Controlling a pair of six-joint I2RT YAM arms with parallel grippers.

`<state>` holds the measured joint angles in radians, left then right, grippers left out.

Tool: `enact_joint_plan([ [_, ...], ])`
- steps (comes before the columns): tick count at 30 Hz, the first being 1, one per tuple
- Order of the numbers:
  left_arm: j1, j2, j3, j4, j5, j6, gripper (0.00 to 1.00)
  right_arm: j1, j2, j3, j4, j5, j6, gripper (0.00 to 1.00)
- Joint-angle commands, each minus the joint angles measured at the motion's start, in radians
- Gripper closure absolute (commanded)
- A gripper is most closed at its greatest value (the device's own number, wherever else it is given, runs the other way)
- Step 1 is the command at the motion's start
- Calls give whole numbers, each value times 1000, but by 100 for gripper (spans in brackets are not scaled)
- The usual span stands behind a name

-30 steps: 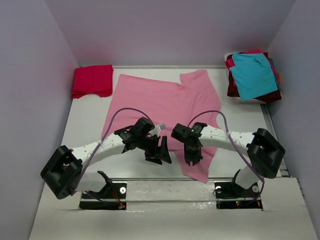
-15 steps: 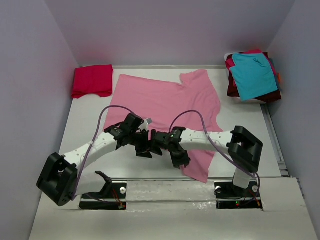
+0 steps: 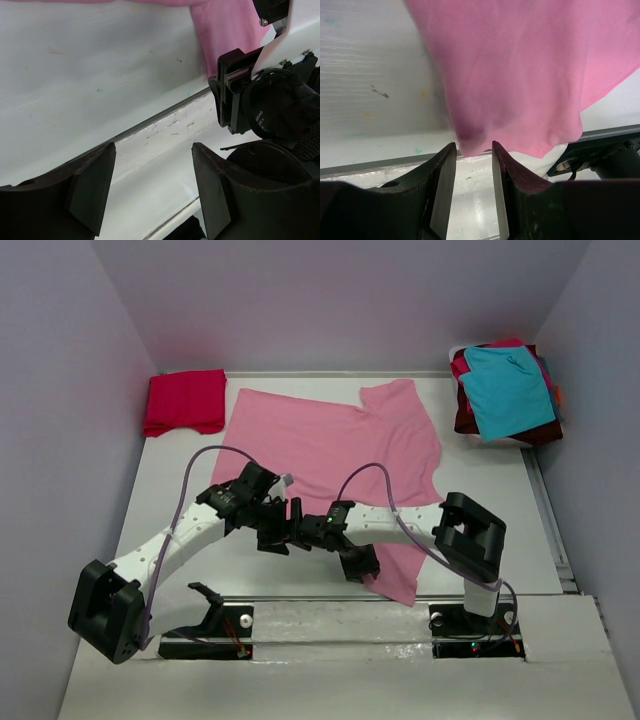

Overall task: Fold and stack the t-shirts
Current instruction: Flatten the tshirt out

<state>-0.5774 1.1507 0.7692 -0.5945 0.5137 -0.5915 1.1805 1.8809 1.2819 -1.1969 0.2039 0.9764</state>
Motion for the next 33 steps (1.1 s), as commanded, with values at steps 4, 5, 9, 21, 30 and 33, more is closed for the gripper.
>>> enact_joint_plan([
  [4,50,-57,113,65,-9,-22,26,85,89,22,-93,35,25,59],
  [5,50,-57,116,62,-7,-21,26,85,90,30,-92,34,22,59],
  [9,60,-58,116,55,-3,-11,26,94,99,33,-92,32,19,59],
  [21,79,-46,140,36,3,7,26,94,101,-64,-119,34,71,82],
  [30,79,-13,140,39,22,25,26,94,41,-1,-188,77,108,93],
  [33,79,0,137,50,26,25,26,94,38,31,-220,103,119,93],
])
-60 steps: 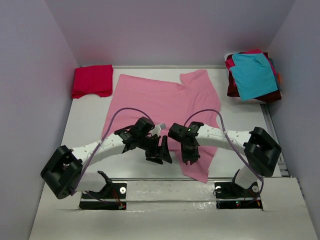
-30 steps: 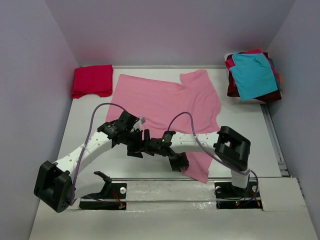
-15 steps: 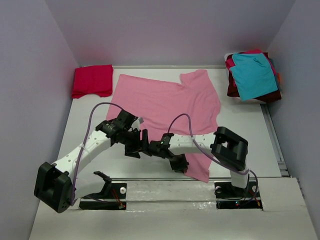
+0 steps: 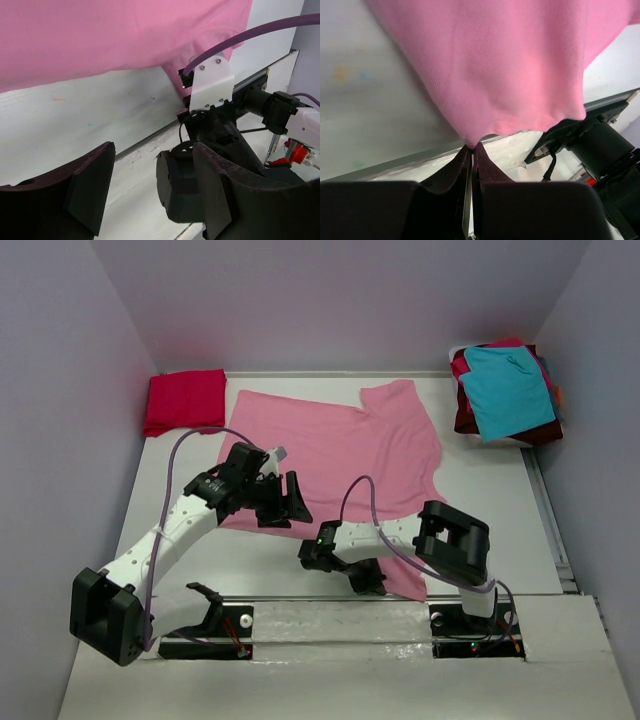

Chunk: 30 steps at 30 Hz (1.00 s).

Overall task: Fold and stack the t-shirts
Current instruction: Flatten the tshirt out

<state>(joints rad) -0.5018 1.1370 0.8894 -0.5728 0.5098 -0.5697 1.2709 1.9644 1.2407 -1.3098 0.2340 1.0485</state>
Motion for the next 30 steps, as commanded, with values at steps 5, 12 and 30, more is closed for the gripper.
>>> enact_joint_plan([
  [5,3,41,13,36,27,17,26,4,-58,118,-154,122,67,93],
  [12,3,76,-33,71,30,31,26,-5,-91,115,-175,140,99,93],
  [30,3,150,-64,70,6,87,26,-192,-176,42,-140,177,87,93],
])
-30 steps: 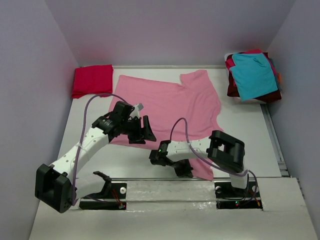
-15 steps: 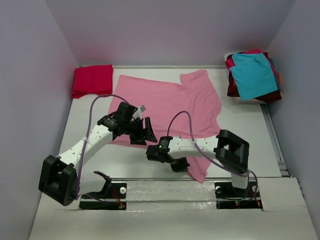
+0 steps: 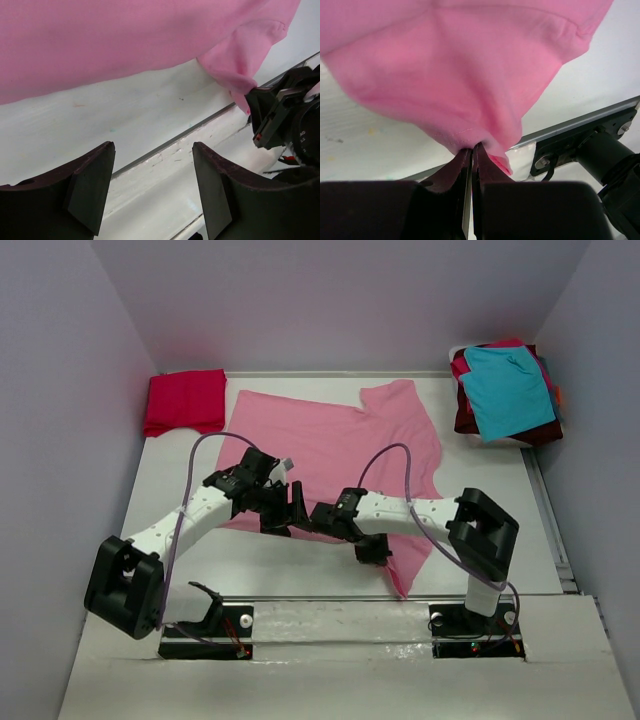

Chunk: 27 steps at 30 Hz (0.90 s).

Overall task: Fold and stack the t-shirts
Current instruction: Flatten the tshirt out

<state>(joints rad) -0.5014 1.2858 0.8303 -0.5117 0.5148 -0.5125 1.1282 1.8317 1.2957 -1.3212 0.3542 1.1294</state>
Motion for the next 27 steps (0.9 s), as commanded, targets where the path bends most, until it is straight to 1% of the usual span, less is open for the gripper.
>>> enact_joint_plan([
  [1,3,1,-3,7,1,29,26,-62,-43,-15,-124,57,-2,93],
  [6,3,4,-2,6,1,34,26,-105,-22,2,-105,89,-29,93],
  [11,3,6,0,4,1,35,26,-157,26,-4,-49,83,-75,93],
  [22,3,13,7,-7,10,46,26,-166,116,-67,83,16,-131,93],
  [24,3,15,9,-10,11,51,26,-166,112,-68,94,12,-134,89],
  [25,3,20,9,-10,11,51,26,-166,97,-68,97,11,-137,83],
  [27,3,23,9,-10,14,55,26,-166,84,-59,83,20,-135,76],
])
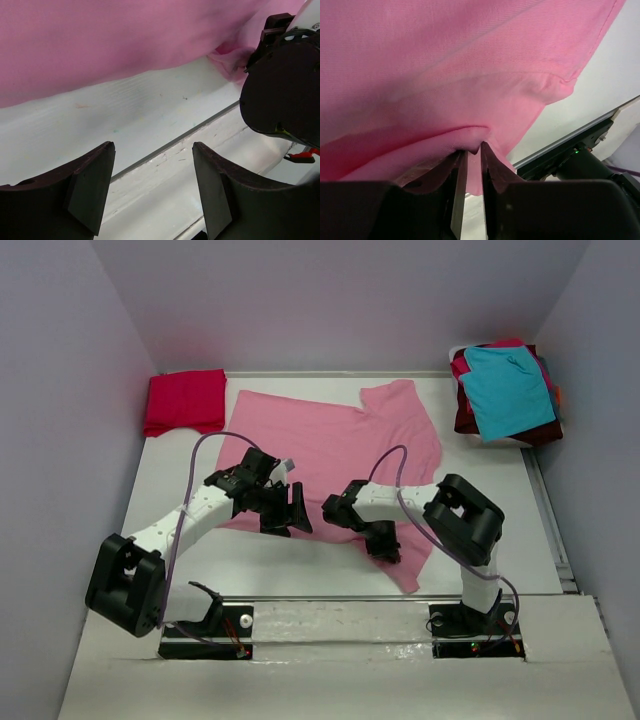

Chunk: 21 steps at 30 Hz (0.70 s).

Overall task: Fold and stack the t-shirts
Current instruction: Flatten the tshirt out

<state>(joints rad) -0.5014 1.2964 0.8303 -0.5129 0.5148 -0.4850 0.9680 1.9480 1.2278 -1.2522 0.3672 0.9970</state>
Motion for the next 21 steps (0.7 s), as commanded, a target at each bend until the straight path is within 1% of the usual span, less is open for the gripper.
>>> enact_joint_plan([
  [1,3,14,9,-9,19,29,26,-6,-47,19,7,13,0,68],
  [4,3,15,4,-1,24,29,26,-6,-76,42,-35,41,14,61],
  [6,3,15,-2,2,24,29,26,-6,-106,58,-59,58,22,60],
  [12,3,15,-13,11,18,25,26,-6,-173,101,-136,70,32,60],
  [16,3,12,-20,19,-5,11,26,6,-192,90,-99,38,8,61],
  [21,3,0,-11,24,-39,-10,26,40,-169,68,-47,-11,-11,62],
])
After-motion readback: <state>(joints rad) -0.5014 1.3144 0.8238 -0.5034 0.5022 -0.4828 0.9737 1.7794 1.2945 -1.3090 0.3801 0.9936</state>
